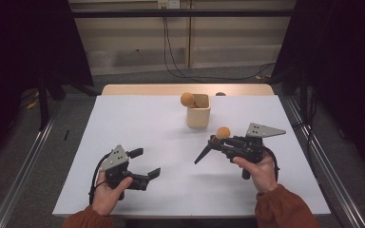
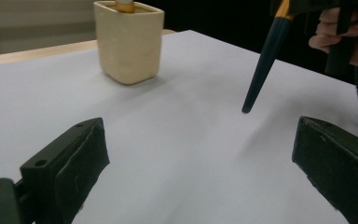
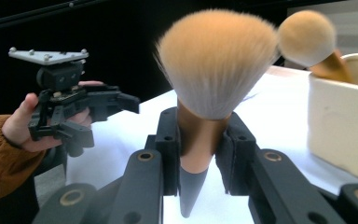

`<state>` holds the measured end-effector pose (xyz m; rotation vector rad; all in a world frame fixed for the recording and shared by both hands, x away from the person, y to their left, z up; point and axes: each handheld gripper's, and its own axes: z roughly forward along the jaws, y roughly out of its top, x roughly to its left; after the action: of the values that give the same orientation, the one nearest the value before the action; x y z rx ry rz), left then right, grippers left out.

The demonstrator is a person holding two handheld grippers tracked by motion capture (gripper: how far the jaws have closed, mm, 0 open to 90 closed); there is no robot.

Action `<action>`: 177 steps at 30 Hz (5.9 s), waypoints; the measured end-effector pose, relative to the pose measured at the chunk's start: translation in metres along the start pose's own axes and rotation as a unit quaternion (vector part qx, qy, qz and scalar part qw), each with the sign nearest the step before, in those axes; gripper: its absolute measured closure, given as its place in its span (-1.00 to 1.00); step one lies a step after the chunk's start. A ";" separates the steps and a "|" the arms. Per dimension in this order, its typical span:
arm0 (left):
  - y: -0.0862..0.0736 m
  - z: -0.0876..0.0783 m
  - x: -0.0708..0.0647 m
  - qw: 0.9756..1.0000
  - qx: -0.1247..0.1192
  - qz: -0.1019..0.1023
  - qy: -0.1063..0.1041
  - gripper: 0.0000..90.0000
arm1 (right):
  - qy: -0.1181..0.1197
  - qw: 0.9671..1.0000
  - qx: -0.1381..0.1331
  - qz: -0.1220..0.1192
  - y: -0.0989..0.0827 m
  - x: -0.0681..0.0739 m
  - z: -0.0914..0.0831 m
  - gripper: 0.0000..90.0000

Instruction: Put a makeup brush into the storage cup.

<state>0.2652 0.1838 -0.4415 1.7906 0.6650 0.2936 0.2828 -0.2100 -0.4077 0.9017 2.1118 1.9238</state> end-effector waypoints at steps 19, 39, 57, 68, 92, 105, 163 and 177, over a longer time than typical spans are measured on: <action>-0.021 -0.030 0.010 0.998 -0.024 -0.026 0.061 -0.93 | -0.060 0.998 -0.001 -0.024 0.034 -0.021 -0.008 0.60; -0.025 -0.039 0.015 0.996 -0.030 -0.027 0.080 -0.93 | -0.101 0.994 -0.013 -0.043 0.090 -0.046 -0.002 0.60; -0.028 -0.044 0.014 0.996 -0.023 -0.024 0.082 -0.93 | -0.140 0.988 -0.009 -0.058 0.128 -0.070 0.020 0.60; -0.028 -0.044 0.015 0.996 -0.025 -0.028 0.082 -0.93 | -0.157 0.985 0.020 -0.065 0.130 -0.081 0.045 0.60; -0.028 -0.045 0.015 0.996 -0.024 -0.021 0.084 -0.93 | -0.175 0.981 0.059 -0.061 0.097 -0.104 0.073 0.60; -0.028 -0.045 0.015 0.995 -0.026 -0.020 0.090 -0.91 | -0.175 0.981 0.065 -0.050 0.078 -0.112 0.080 0.60; -0.027 -0.044 0.019 0.995 -0.025 -0.028 0.093 -0.92 | -0.234 0.972 0.002 -0.032 0.031 -0.093 0.052 -0.98; -0.028 -0.051 0.019 0.994 -0.030 -0.029 0.102 -0.92 | -0.246 0.968 -0.015 -0.039 0.012 -0.071 0.018 -0.99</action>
<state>0.2461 0.2402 -0.4541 1.6953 0.8428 0.4561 0.3530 -0.2306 -0.4190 1.1291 1.7886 1.4903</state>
